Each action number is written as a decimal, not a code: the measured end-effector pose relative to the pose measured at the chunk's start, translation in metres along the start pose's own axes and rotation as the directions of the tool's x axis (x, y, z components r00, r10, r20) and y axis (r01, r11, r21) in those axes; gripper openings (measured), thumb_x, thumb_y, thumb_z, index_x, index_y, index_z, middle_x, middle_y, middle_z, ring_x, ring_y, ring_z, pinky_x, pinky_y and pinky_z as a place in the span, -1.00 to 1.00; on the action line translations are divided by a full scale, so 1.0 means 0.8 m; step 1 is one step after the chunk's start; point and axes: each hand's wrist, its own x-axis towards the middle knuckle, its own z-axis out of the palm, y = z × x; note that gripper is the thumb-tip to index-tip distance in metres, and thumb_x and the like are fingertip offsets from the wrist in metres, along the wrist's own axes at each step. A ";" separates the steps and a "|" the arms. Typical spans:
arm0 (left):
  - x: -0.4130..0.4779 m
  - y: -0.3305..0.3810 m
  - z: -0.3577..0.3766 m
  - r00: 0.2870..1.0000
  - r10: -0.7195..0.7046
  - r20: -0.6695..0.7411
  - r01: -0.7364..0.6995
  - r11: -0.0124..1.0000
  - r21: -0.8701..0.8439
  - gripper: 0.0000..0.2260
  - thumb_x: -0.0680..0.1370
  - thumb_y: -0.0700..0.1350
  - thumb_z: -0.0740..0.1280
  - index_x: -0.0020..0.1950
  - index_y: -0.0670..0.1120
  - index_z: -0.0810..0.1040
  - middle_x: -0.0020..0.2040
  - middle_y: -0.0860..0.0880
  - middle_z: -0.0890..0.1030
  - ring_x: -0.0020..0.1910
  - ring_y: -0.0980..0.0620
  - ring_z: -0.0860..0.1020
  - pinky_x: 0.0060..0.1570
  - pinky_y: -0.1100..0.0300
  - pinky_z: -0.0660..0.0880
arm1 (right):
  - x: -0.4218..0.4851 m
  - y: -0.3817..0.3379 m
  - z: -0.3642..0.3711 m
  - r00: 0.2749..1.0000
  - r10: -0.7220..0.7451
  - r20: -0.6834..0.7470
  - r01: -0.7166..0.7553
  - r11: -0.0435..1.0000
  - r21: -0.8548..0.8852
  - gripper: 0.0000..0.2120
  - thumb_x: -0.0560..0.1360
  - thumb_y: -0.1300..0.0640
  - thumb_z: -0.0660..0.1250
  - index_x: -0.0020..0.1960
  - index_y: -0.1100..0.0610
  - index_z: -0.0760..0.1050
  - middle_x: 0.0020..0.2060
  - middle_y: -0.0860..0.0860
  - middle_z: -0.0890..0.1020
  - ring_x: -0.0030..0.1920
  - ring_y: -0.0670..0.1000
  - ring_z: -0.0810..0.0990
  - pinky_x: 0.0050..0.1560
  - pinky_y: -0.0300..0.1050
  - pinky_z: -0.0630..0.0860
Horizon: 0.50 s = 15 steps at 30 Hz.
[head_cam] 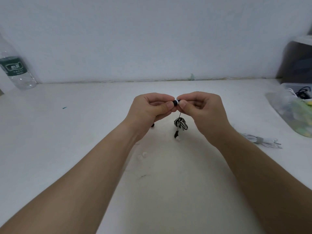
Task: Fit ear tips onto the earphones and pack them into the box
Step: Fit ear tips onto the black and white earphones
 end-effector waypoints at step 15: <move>-0.002 -0.002 -0.003 1.000 0.022 0.017 -0.022 0.999 0.032 -0.90 0.52 -0.38 0.40 -0.03 -0.23 0.66 -0.16 -0.16 0.72 -0.15 -0.04 0.70 -0.04 0.23 0.60 | 0.003 0.004 -0.007 0.993 0.079 0.090 -0.086 0.993 0.078 -0.87 0.55 0.39 0.35 -0.02 0.22 0.64 -0.19 0.20 0.72 -0.15 0.06 0.73 0.02 -0.15 0.62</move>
